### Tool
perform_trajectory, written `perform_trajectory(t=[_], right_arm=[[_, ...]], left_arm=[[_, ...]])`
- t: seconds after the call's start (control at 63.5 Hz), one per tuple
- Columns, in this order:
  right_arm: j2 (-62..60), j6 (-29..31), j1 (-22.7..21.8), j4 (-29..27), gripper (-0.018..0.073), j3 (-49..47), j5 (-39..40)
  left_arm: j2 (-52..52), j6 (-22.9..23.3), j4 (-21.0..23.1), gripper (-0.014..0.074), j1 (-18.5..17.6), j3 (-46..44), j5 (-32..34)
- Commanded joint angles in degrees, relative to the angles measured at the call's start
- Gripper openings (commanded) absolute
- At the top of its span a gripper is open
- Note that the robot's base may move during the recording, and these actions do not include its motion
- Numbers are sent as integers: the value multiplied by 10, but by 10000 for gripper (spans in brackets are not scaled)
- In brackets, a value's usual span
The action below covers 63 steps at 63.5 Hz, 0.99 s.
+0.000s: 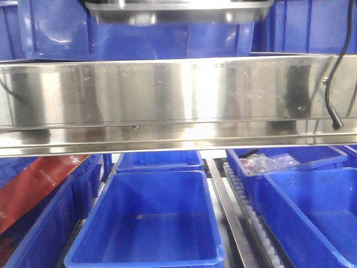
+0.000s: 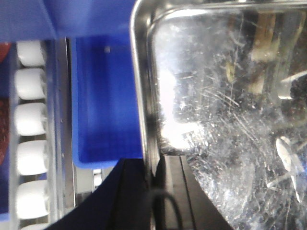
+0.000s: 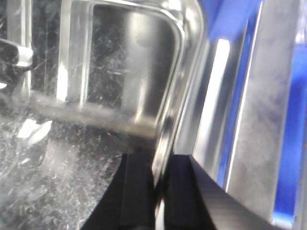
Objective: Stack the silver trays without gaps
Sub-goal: 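Lift the silver tray off the shelf with both grippers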
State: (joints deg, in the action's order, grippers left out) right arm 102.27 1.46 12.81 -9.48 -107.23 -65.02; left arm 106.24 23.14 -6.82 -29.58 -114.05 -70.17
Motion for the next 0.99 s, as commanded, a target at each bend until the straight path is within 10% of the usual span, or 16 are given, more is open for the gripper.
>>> perform_trajectory(t=[0.0, 0.567, 0.977], right_arm=[[-32, 13, 0, 8, -79, -7, 23], [-54, 13, 0, 4, -79, -7, 325], [-54, 13, 0, 4, -79, -7, 369]], left_arm=[[-27, -6, -18, -5, -1, -4, 35], [-51, -6, -149, -5, -1, -5, 299], [-51, -6, -158, -5, -1, -5, 335]])
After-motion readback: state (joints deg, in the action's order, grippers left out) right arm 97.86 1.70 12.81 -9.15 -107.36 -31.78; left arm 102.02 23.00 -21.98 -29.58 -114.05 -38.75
